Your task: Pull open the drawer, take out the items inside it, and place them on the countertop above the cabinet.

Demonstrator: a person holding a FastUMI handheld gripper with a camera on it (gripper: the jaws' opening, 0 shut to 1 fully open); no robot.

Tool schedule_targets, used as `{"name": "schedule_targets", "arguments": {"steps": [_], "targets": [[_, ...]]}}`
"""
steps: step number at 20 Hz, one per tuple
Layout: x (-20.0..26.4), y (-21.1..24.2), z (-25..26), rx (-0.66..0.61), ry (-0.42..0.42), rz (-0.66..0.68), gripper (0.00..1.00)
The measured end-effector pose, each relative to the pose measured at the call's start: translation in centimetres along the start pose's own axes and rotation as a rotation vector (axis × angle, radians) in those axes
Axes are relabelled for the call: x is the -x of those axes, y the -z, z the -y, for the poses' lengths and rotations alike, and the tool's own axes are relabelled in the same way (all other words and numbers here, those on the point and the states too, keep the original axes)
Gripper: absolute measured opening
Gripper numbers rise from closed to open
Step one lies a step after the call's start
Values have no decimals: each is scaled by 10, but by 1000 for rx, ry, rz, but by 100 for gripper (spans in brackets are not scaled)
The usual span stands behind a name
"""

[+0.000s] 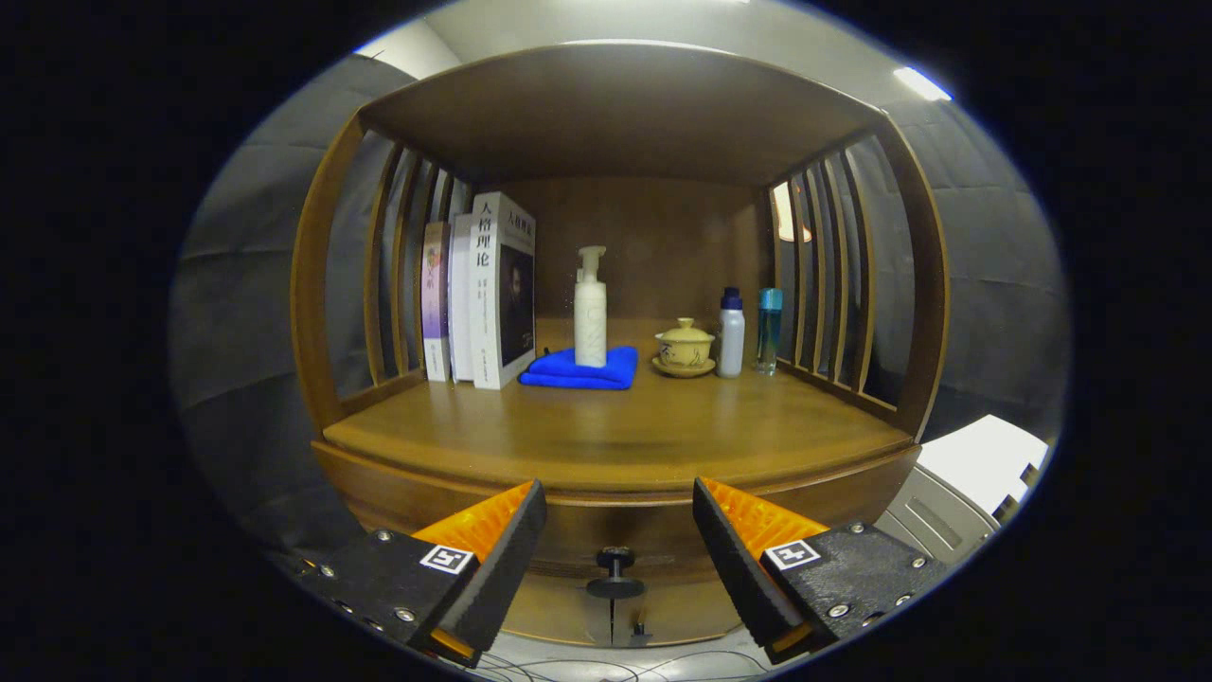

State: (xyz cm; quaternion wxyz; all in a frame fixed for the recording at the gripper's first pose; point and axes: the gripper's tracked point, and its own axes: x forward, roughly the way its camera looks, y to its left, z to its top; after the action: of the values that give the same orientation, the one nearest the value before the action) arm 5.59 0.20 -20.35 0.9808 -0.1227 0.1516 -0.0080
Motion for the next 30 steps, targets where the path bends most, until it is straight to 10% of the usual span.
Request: {"name": "schedule_targets", "arguments": {"steps": [13,30], "targets": [[-24,77,-9,55,7,-122,96],[-27,88,-1,-21,25,-109,46]]}}
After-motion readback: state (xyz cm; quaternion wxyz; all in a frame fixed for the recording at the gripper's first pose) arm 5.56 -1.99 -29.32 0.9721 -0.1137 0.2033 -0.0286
